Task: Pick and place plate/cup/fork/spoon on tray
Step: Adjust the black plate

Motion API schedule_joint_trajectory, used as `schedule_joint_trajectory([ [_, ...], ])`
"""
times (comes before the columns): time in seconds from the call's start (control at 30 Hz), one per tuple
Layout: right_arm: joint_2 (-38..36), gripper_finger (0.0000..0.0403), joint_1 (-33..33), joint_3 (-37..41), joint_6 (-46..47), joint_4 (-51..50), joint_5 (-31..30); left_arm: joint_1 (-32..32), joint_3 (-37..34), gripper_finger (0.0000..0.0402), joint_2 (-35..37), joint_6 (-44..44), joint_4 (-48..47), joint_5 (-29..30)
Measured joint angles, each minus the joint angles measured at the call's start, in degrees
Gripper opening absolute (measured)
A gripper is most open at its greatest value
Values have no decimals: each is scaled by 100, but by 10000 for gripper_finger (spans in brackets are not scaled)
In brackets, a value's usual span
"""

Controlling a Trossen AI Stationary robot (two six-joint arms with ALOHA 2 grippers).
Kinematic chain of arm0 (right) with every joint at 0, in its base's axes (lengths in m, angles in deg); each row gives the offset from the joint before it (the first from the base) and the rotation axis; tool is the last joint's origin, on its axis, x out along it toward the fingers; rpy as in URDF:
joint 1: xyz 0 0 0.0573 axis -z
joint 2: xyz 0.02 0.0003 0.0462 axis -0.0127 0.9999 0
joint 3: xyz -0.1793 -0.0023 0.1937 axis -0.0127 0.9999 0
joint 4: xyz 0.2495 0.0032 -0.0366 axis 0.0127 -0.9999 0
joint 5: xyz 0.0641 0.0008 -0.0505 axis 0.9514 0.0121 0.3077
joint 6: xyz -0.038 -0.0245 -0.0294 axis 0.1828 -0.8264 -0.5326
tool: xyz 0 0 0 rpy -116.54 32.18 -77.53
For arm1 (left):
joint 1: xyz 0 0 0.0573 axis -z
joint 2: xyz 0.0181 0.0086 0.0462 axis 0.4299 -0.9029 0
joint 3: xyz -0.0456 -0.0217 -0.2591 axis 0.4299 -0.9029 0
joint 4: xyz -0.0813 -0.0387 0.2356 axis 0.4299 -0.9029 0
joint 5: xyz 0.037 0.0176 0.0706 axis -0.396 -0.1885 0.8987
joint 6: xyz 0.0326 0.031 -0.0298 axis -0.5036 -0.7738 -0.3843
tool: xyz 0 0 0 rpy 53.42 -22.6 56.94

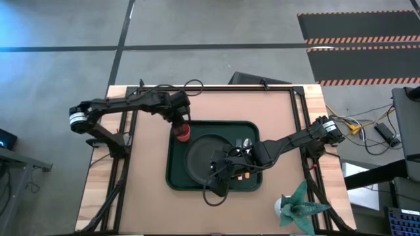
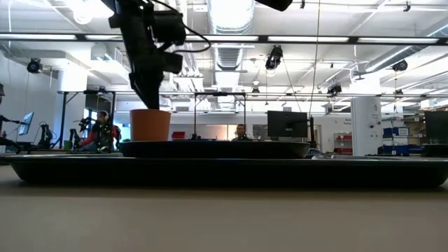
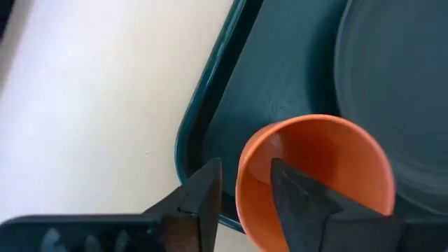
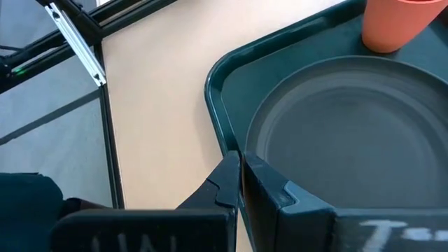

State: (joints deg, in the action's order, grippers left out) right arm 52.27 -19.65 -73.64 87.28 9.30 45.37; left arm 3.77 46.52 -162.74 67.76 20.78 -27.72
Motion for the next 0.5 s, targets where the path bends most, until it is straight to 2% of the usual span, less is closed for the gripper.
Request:
schedule_joint_trajectory([
  [0.17,0,9,1,0,128,-539,-122,0,46,116,448,129,-4,-63],
  [0.33,0,9,0,133,608,-1295,-297,13,52,116,1195,459,-55,-215],
  [0.5,0,9,-37,496,945,-1367,-294,17,33,116,2075,924,-347,-257],
])
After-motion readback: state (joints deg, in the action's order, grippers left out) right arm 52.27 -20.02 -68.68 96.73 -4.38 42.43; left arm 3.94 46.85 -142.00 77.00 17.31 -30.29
